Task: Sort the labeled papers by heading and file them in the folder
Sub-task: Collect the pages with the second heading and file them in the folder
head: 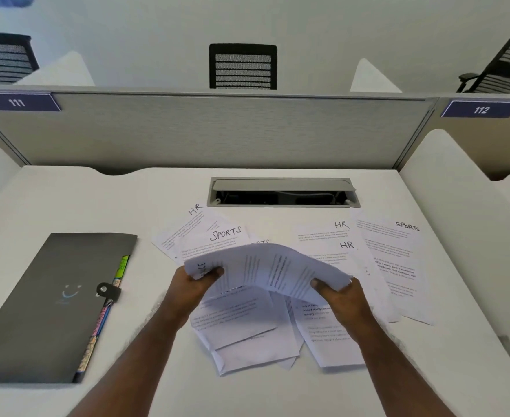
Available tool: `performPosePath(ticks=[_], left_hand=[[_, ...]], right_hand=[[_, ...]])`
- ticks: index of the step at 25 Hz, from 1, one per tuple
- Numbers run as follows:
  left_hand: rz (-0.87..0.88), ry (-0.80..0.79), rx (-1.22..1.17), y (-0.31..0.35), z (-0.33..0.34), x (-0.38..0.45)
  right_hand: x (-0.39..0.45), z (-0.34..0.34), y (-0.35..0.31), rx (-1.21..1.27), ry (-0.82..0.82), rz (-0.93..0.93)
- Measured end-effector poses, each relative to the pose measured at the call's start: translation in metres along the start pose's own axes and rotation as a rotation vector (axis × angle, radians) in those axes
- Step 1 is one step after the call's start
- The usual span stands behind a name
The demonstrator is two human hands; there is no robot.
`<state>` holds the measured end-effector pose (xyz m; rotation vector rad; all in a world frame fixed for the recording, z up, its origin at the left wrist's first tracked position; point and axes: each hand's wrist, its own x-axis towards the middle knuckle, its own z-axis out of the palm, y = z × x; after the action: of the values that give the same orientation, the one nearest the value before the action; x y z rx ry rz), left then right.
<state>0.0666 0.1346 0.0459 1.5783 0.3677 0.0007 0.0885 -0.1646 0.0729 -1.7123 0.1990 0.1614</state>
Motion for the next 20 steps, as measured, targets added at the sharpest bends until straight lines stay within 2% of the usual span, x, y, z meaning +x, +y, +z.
performPosePath(ticks=[3, 6, 8, 12, 14, 16, 18, 20], left_hand=[[-0.037, 0.053, 0.089, 0.031, -0.008, 0.008], [0.019, 0.033, 0.248, 0.075, -0.022, 0.013], [0.054, -0.05, 0.375, 0.101, -0.03, 0.015], [0.016, -0.235, 0.589, 0.132, -0.038, 0.018], [0.012, -0.25, 0.649, 0.134, -0.046, 0.023], [0.057, -0.155, 0.631, 0.127, -0.067, 0.031], [0.064, 0.116, 0.597, 0.107, -0.101, 0.041], [-0.042, 0.412, 0.574, 0.07, -0.154, 0.047]], right_hand=[[0.011, -0.014, -0.023, -0.026, -0.108, -0.006], [0.023, -0.039, -0.055, -0.059, -0.396, -0.026], [0.026, -0.044, -0.073, -0.219, -0.523, -0.009], [0.027, -0.007, -0.069, -0.552, -0.65, 0.0], [0.025, 0.016, -0.053, -0.587, -0.654, 0.02], [0.02, 0.035, -0.034, -0.505, -0.658, 0.069], [0.01, 0.051, -0.015, -0.395, -0.653, 0.156], [-0.002, 0.069, 0.004, -0.256, -0.617, 0.266]])
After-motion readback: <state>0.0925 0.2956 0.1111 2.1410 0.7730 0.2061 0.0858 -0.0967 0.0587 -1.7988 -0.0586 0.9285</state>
